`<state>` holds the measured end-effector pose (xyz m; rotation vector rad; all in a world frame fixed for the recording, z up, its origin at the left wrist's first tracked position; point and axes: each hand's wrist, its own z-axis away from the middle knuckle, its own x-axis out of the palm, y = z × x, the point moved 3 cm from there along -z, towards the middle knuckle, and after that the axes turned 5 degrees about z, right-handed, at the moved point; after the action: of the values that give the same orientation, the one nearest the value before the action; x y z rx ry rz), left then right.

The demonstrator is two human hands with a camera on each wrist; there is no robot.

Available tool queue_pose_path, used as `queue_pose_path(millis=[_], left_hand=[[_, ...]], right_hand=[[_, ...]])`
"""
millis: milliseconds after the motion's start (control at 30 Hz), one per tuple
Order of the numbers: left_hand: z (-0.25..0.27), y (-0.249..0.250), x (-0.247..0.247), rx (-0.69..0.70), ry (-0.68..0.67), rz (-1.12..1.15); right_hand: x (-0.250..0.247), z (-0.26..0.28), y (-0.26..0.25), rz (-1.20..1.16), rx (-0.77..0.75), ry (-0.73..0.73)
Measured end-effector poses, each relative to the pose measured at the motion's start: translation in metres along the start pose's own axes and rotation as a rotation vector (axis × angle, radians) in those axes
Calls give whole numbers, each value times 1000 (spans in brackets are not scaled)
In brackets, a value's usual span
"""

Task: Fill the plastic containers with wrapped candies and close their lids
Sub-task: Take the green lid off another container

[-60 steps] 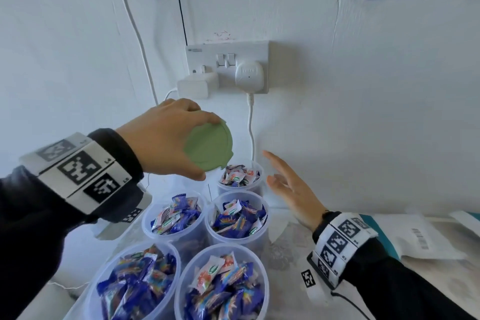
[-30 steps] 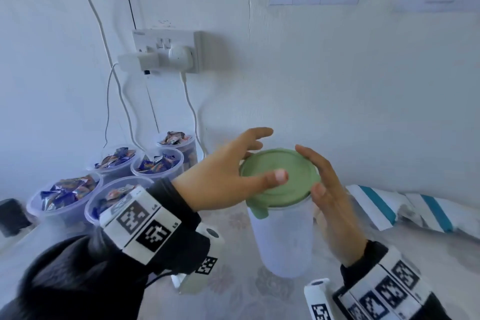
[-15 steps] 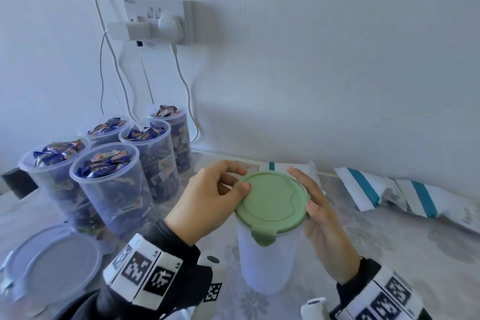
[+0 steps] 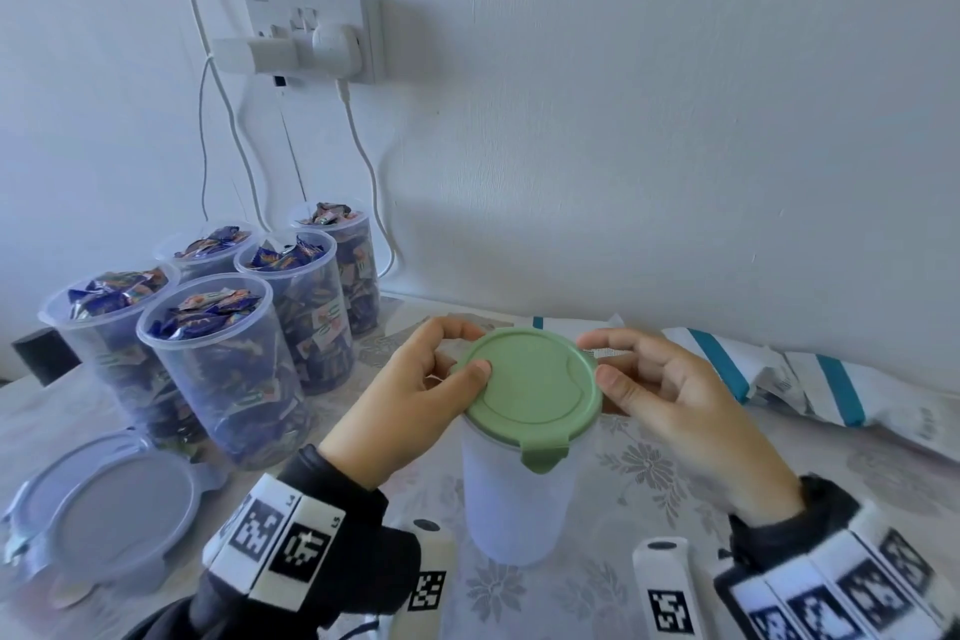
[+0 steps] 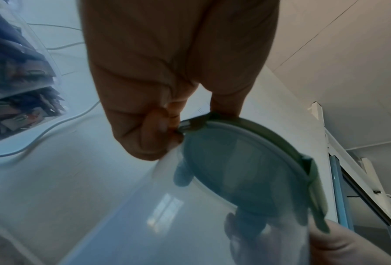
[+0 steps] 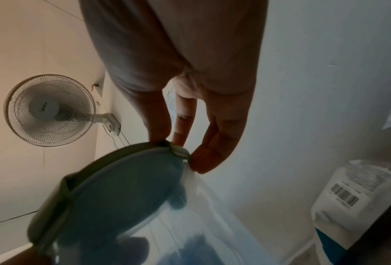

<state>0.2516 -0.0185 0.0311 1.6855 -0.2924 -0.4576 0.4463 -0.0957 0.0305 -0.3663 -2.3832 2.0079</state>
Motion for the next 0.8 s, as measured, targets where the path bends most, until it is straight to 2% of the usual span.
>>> queue_pose_path(millis=[167,300,467,633,800], left_hand=[[-2,1,-1,-25,-50,-25],[-2,3,0,-21,-75,-15],[0,7,-2,45,64,-7],[0,5,-1,68,94,-33],[5,5,0,99,256,-12]], right_hand=[[-4,-8,1,-67,114,-104],[-5,-11,4,-130,150,-160],[-6,-11,2,-157,146,-142],[-4,-11,0,-138,120,-133],[-2,-3,-9,31,65,-148]])
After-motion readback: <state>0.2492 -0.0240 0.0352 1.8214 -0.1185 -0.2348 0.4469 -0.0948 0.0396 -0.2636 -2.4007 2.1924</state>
